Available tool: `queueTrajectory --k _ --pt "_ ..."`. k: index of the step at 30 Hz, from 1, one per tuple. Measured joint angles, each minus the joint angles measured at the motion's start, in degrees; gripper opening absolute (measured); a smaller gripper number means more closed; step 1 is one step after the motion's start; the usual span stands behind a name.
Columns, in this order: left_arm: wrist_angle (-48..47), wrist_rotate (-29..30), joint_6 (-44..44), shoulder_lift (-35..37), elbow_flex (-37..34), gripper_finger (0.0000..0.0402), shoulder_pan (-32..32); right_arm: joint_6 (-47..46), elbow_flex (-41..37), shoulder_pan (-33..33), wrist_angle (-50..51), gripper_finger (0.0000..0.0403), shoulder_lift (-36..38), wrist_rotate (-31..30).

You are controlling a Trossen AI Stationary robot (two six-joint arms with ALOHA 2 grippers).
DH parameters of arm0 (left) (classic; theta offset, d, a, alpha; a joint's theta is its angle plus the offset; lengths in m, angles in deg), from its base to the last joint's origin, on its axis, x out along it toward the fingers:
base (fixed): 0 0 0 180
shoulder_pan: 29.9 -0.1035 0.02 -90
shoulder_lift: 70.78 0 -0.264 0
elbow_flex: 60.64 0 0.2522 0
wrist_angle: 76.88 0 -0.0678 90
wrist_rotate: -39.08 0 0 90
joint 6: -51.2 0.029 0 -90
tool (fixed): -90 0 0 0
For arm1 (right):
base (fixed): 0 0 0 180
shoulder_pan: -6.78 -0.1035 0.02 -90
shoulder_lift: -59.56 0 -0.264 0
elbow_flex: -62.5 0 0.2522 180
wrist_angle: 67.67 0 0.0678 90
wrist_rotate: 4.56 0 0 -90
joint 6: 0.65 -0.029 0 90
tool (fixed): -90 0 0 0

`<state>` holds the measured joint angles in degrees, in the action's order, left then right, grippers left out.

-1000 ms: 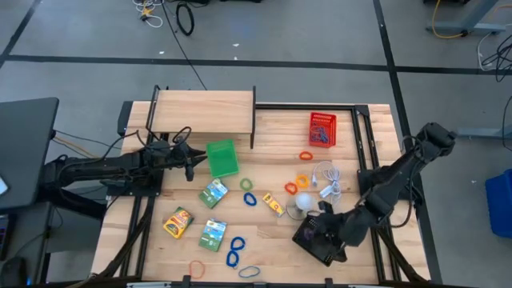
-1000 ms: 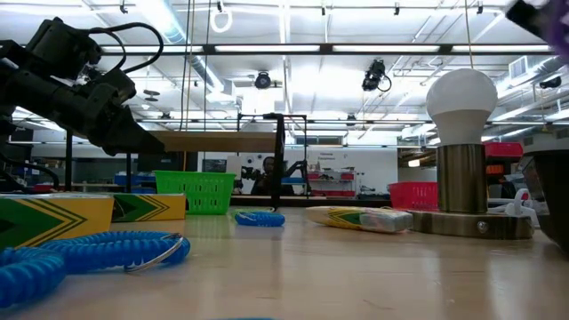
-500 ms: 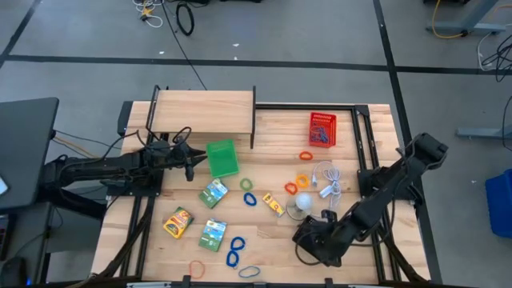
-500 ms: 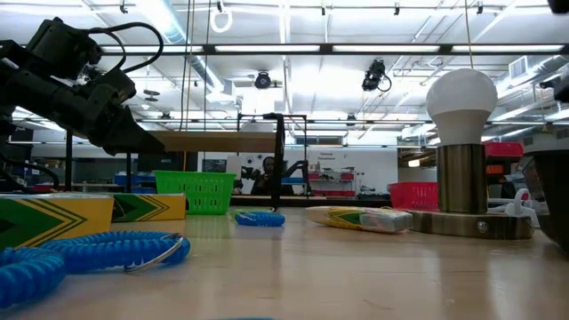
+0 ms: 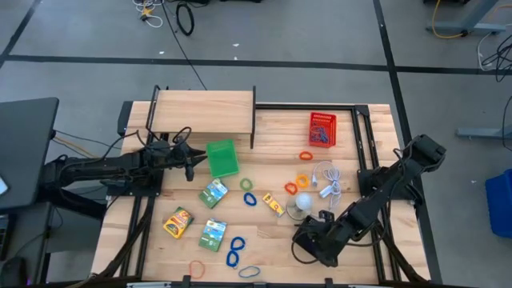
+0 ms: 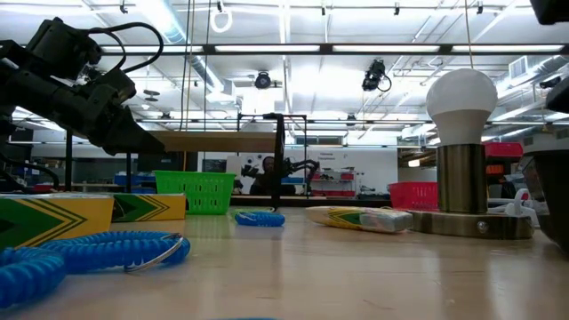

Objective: Pick & Place Office Desk Supplies
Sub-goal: Put the orange spring keychain into the black basket

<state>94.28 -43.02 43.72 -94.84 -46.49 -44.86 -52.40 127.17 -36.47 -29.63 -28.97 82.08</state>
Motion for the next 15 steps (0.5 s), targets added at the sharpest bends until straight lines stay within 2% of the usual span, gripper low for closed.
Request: queueTrajectory --k 6,15 --pt "0.0 0.0 0.0 0.0 0.0 0.0104 0.0 7.0 3.3 2.0 -3.0 0.0153 0.1 -2.5" --pt "0.0 0.0 0.0 0.0 0.0 0.0104 0.0 28.7 12.8 7.9 -0.6 0.0151 0.1 -10.1"
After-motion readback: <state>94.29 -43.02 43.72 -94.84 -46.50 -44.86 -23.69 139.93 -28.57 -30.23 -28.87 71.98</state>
